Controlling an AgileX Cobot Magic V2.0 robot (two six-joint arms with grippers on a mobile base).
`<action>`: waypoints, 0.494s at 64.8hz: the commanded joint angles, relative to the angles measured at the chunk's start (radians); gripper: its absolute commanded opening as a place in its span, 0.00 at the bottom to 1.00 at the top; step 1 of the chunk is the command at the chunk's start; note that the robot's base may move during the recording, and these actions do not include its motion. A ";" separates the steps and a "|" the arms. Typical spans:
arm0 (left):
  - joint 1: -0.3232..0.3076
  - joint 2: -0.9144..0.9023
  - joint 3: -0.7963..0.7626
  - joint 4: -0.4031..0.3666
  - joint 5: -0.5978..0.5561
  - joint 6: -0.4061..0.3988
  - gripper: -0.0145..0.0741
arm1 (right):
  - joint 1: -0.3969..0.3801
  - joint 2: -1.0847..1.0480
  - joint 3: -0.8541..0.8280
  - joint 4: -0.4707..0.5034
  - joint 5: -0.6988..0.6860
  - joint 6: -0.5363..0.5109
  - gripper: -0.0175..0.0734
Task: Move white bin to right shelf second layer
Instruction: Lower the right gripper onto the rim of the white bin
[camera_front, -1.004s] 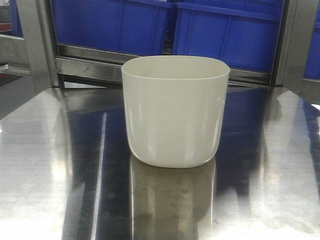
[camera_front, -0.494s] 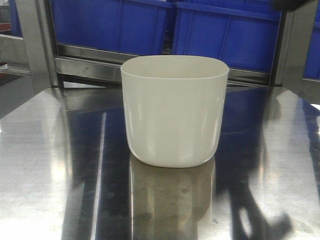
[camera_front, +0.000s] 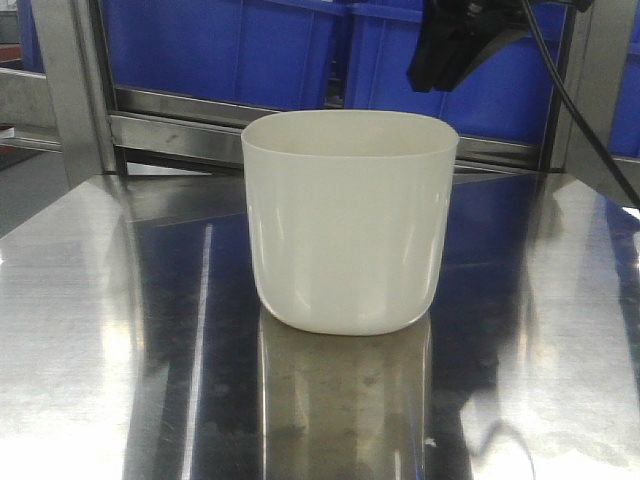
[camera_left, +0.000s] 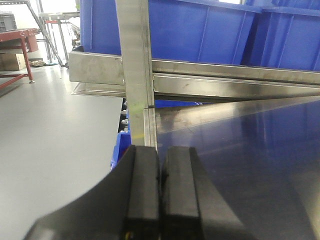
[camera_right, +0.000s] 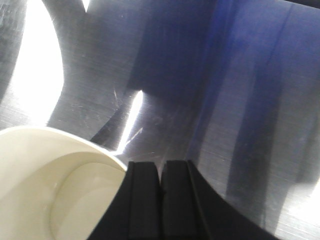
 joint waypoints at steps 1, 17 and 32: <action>-0.004 -0.014 0.037 -0.005 -0.086 -0.004 0.26 | 0.002 -0.056 -0.040 0.000 -0.027 -0.002 0.26; -0.004 -0.014 0.037 -0.005 -0.086 -0.004 0.26 | 0.002 -0.085 -0.040 -0.001 0.041 -0.002 0.83; -0.004 -0.014 0.037 -0.005 -0.086 -0.004 0.26 | 0.003 -0.105 -0.040 0.002 0.101 -0.002 0.81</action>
